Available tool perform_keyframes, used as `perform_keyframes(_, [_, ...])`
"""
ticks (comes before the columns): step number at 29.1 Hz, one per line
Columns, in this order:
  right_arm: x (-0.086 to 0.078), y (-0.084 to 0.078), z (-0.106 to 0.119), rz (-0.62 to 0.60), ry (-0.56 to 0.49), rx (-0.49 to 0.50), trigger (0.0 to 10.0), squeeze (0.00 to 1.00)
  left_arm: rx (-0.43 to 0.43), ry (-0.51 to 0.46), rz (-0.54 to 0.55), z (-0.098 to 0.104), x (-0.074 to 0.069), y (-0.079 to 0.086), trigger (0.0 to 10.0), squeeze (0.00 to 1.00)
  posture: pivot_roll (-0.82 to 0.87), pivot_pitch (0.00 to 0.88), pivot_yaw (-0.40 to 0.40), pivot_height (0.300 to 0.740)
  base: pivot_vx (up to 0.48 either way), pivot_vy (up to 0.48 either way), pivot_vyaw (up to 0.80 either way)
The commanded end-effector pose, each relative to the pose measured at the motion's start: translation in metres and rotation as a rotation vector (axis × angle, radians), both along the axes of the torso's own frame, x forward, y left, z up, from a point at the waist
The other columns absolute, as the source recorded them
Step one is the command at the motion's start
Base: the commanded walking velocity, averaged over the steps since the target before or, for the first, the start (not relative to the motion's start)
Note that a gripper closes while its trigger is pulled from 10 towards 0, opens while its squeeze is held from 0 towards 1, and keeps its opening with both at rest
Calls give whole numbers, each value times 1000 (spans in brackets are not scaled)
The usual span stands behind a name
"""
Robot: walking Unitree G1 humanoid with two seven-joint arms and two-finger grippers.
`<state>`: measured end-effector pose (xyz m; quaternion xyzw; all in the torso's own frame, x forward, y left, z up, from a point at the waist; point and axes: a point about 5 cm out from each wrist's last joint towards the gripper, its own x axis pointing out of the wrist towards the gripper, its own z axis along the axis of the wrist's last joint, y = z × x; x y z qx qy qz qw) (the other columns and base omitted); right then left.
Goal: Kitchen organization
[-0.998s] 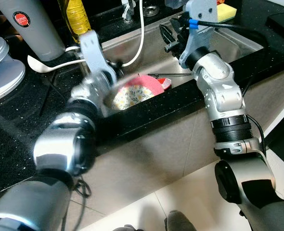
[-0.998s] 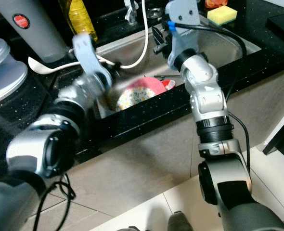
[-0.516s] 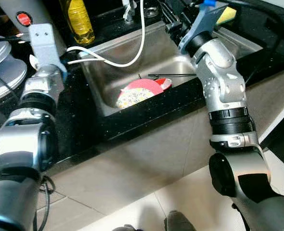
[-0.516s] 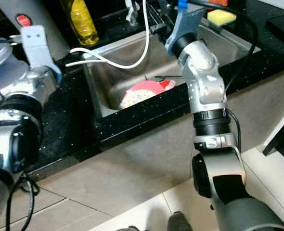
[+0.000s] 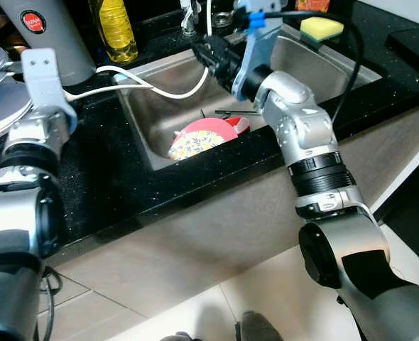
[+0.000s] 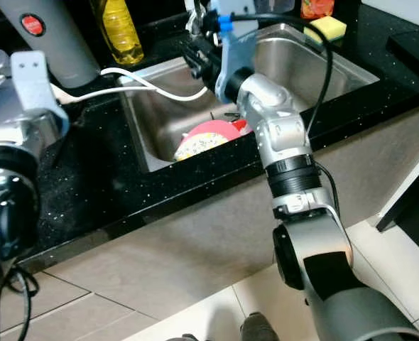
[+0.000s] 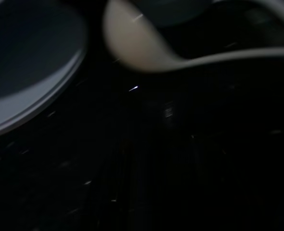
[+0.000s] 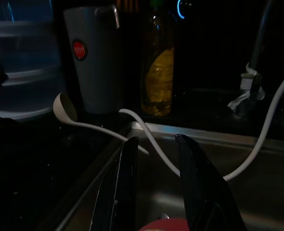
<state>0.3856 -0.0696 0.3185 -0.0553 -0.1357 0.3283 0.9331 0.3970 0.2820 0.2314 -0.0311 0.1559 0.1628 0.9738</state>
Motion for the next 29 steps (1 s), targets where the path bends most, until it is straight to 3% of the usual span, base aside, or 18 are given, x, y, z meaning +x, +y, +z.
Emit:
perform_keyframes(1, [-1, 7, 4, 33, -24, -50, 10000, 0, 11, 15, 44, 0, -9, 21, 10000, 0, -40, 104, 92, 740, 0, 0, 0])
perform_keyframes(6, [-5, 8, 8, 108, -100, -134, 10000, 0, -28, 14, 68, -1, -19, 39, 10000, 0, -27, 100, 82, 740, 0, 0, 0])
perform_keyframes(10, [-6, 10, 6, 147, -93, -136, 10000, 0, -196, 12, 30, -10, -23, 38, 10000, 0, -23, 95, 77, 740, 0, 0, 0])
perform_keyframes(11, [-9, 12, 6, 190, -92, -133, 10000, 0, -208, 19, -27, -11, -25, 37, 10000, 0, -25, 91, 78, 740, 0, 0, 0])
perform_keyframes(19, [-15, 8, 2, 294, -97, -186, 10000, 0, -152, 41, -197, -8, -28, 31, 10000, 0, -22, 84, 80, 740, 0, 0, 0])
perform_keyframes(26, [-16, 8, -2, 320, -91, -215, 10000, 0, -99, 44, -250, -6, -26, 23, 10000, 0, -29, 74, 89, 740, 0, 0, 0])
perform_keyframes(29, [-18, 9, -4, 341, -86, -219, 10000, 0, -76, 90, -256, -17, -28, 20, 10000, 0, -32, 73, 91, 740, 0, 0, 0])
